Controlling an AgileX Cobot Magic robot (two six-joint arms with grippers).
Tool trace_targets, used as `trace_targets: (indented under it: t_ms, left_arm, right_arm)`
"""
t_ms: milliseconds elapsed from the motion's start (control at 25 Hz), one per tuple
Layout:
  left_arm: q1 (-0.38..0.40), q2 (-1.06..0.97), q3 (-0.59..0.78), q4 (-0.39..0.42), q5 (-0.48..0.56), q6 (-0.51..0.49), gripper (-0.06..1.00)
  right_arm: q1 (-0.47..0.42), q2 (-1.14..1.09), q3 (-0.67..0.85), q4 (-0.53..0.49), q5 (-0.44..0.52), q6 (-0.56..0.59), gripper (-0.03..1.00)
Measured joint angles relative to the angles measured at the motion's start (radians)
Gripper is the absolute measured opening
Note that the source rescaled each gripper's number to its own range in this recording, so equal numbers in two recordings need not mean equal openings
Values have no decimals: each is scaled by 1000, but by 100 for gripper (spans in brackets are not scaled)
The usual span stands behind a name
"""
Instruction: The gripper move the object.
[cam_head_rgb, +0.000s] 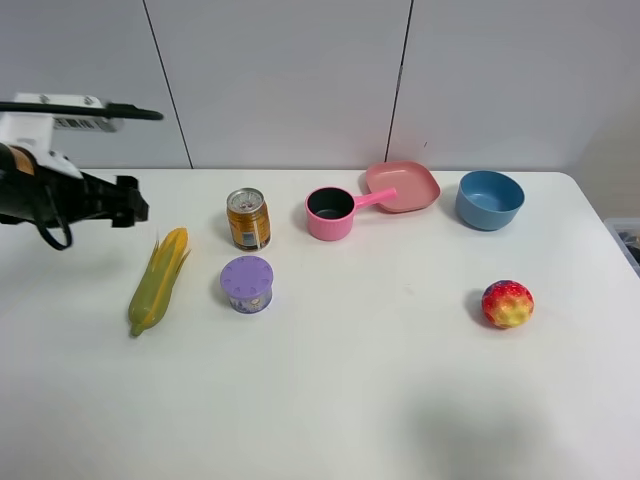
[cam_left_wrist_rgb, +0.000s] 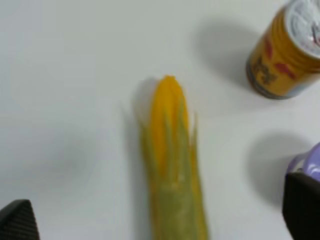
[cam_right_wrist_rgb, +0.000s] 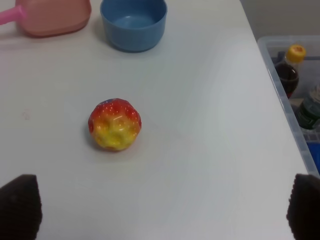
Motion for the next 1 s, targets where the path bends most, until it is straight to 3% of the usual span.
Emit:
trace_targets:
  t_ms: [240,320,560,640,840,1000]
  left_arm:
    - [57,-212,-146,81,388,187,99]
    - [95,-271,-183,81,460,238,99]
    - [323,-438,-208,41,524,360,99]
    - [362,-490,-208,10,545,383,99]
    - [356,-628,-208,-108,603,393,99]
    - [329,-751,-209,-146,655,393,99]
  right_arm:
    - [0,0,0,0,0,0,100]
    - [0,0,0,0,0,0,100]
    - [0,0,0,-5,0,0,100]
    - [0,0,0,0,0,0,100]
    - [0,0,0,0,0,0,100]
    - [0,0,0,0,0,0,100]
